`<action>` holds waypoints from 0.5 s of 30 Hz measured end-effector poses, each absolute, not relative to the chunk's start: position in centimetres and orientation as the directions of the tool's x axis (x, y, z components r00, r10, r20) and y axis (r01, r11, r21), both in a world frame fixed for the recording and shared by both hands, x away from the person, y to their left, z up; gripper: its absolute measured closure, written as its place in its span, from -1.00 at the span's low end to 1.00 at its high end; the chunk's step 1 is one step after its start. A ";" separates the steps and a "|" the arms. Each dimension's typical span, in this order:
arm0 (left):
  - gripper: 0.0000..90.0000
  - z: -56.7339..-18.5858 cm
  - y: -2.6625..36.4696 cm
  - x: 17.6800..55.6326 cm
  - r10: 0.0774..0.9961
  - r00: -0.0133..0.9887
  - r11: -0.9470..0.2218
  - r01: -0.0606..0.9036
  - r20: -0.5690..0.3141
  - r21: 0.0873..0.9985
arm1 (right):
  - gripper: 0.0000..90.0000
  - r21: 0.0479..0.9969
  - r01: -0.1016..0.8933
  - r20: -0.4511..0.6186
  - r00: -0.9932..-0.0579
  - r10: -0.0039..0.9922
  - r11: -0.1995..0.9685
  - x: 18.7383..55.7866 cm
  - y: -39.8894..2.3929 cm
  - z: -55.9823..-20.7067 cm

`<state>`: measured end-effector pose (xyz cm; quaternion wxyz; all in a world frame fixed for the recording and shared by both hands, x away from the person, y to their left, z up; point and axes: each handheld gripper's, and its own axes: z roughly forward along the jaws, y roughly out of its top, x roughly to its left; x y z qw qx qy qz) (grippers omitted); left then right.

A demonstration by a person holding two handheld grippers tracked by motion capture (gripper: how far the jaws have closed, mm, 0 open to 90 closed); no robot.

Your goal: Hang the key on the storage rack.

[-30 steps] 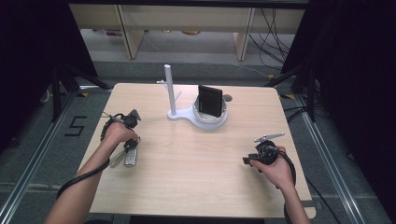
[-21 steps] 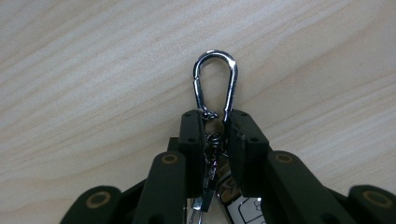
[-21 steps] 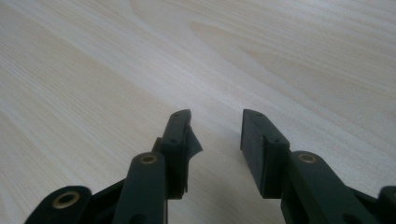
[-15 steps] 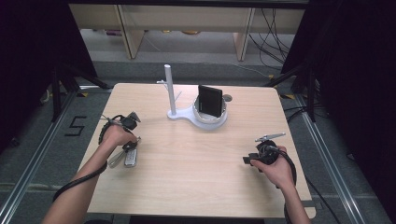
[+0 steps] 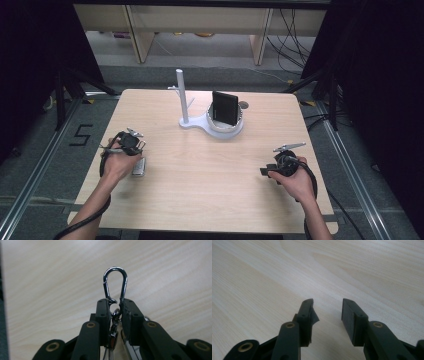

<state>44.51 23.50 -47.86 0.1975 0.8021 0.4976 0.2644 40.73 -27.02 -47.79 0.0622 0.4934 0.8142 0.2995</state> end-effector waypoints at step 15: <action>0.69 -45.6 23.4 43.1 0.925 0.137 -0.372 0.518 0.354 0.771 | 0.37 0.565 0.757 0.181 -0.503 0.845 0.329 40.6 -27.0 -48.0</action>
